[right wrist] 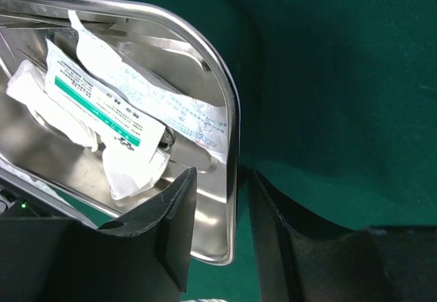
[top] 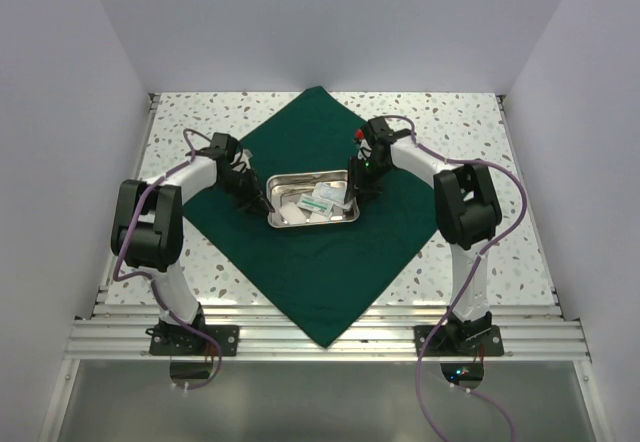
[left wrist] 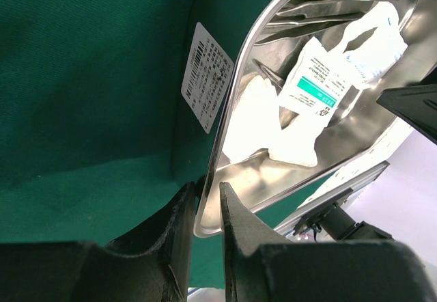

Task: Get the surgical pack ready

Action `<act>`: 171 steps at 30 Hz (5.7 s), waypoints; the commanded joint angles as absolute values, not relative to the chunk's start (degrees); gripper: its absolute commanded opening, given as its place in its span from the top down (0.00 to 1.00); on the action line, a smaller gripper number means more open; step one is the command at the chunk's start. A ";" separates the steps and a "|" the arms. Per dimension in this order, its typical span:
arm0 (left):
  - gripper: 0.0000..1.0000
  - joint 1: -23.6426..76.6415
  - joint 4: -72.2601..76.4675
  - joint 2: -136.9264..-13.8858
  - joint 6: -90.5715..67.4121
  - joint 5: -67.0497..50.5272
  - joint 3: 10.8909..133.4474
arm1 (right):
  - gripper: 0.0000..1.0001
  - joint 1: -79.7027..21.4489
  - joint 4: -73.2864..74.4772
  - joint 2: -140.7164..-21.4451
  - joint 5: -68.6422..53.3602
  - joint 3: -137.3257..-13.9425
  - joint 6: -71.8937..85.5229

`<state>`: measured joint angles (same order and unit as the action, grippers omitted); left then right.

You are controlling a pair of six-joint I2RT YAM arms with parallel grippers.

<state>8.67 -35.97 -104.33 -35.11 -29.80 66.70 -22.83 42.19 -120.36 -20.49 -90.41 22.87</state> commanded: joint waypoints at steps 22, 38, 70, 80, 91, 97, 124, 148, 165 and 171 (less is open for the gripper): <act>0.75 10.55 -32.78 -100.46 -37.09 -32.17 64.86 | 0.60 -23.29 42.36 -113.91 -21.36 -86.92 22.41; 0.48 9.32 -40.25 -96.51 -33.40 -23.39 67.06 | 0.01 -20.92 52.55 -110.31 -4.50 -93.87 16.79; 0.48 8.61 -58.01 -73.30 -40.00 6.24 66.53 | 0.29 -73.11 41.84 -89.72 -15.03 -65.21 15.03; 0.48 8.53 -57.74 -69.79 -38.32 5.01 63.90 | 0.45 -79.19 39.81 -104.40 -5.63 -72.85 21.18; 0.48 8.53 -57.92 -67.68 -36.91 3.08 62.23 | 0.53 -83.14 42.27 -106.70 2.89 -71.55 27.95; 0.48 8.53 -57.66 -66.80 -37.00 2.11 60.56 | 0.49 -85.34 44.82 -107.05 5.09 -71.11 29.62; 0.48 8.44 -55.55 -70.66 -37.79 2.11 61.96 | 1.00 -72.97 52.29 -100.37 16.34 -81.37 23.13; 0.47 7.82 -55.55 -76.29 -37.88 2.72 64.33 | 1.00 -45.27 54.23 -125.77 12.13 -130.60 5.36; 0.47 7.47 -55.28 -77.43 -38.06 2.37 64.16 | 1.00 -41.40 51.95 -132.97 12.13 -134.12 6.15; 0.47 7.38 -55.20 -77.43 -38.41 2.37 63.63 | 1.00 -40.08 50.36 -136.22 12.57 -135.17 5.71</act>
<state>7.88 -56.53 -77.32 -37.95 1.80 62.39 -41.30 53.56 -135.33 12.05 -131.57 6.57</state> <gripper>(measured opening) 0.526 0.073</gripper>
